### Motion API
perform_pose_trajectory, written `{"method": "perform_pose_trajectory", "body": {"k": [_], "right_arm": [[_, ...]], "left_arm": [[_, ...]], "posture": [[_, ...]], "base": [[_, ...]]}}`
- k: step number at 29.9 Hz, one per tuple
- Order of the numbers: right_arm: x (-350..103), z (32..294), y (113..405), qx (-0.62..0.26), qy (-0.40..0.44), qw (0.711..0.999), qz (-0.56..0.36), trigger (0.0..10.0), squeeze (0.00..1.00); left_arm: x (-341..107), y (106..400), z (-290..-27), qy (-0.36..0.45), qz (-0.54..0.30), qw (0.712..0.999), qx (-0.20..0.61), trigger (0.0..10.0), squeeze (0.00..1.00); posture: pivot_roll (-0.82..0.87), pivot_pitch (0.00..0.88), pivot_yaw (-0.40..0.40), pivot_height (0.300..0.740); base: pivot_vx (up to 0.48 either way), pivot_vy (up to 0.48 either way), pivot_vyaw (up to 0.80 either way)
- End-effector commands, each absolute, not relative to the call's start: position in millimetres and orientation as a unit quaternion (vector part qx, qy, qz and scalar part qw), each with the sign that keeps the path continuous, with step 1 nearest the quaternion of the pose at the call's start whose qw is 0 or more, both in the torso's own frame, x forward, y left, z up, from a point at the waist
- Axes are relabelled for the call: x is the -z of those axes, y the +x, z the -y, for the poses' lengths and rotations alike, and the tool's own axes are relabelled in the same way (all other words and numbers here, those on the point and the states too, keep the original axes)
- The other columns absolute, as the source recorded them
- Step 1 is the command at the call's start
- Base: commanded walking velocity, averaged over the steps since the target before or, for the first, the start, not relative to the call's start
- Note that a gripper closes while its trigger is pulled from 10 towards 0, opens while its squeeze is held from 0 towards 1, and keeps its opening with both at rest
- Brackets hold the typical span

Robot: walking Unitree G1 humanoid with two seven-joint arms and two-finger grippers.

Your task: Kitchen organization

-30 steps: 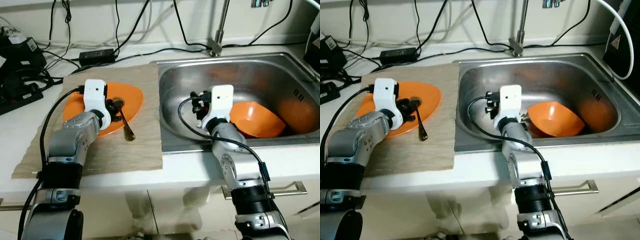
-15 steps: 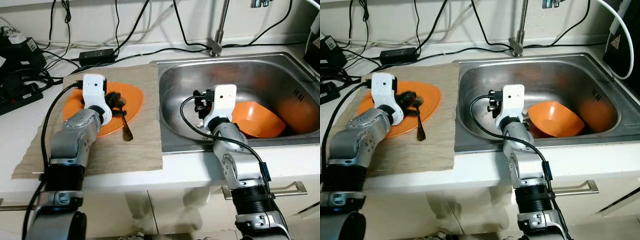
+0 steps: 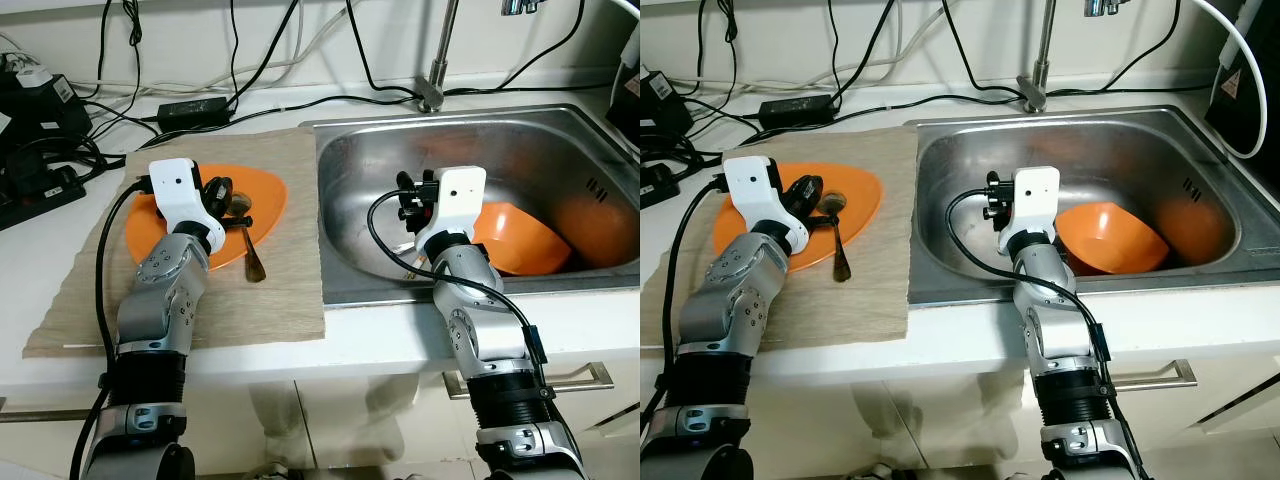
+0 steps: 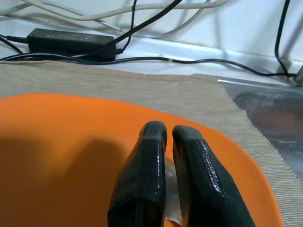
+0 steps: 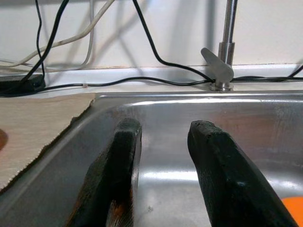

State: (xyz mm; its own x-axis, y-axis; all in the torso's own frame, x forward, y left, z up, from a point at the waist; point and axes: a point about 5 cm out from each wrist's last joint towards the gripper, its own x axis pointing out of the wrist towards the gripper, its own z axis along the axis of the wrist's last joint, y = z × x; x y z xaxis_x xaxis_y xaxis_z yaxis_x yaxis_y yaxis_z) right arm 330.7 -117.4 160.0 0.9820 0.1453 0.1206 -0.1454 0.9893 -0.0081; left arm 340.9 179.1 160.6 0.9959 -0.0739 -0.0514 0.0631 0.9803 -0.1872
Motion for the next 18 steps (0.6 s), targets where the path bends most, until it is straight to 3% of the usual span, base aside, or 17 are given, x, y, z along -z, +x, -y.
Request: {"method": "perform_pose_trajectory", "body": {"k": [1, 10, 14, 18], "right_arm": [[-157, 116, 328, -0.075, -0.006, 0.995, 0.061, 10.0, 0.0], [-154, 117, 328, -0.061, -0.004, 0.995, 0.073, 10.0, 0.0], [-149, 119, 331, -0.054, 0.003, 0.996, 0.073, 10.0, 0.0], [-145, 120, 336, -0.053, -0.002, 0.996, 0.073, 10.0, 0.0]], "left_arm": [[-168, 342, -183, -0.081, -0.023, 0.996, 0.022, 10.0, 0.0], [-175, 330, -187, -0.064, 0.058, 0.996, -0.038, 10.0, 0.0], [-146, 325, -202, -0.001, 0.052, 0.993, -0.102, 10.0, 0.0], [-141, 325, -204, 0.062, 0.064, 0.99, -0.109, 10.0, 0.0]], "posture": [[-0.1, 0.0, 0.104, 0.74], [-0.09, 0.0, 0.108, 0.74], [-0.1, 0.0, 0.105, 0.74], [-0.1, 0.0, 0.1, 0.74]], "base": [[0.0, 0.0, 0.0], [0.0, 0.0, 0.0], [0.0, 0.0, 0.0], [0.0, 0.0, 0.0]]}}
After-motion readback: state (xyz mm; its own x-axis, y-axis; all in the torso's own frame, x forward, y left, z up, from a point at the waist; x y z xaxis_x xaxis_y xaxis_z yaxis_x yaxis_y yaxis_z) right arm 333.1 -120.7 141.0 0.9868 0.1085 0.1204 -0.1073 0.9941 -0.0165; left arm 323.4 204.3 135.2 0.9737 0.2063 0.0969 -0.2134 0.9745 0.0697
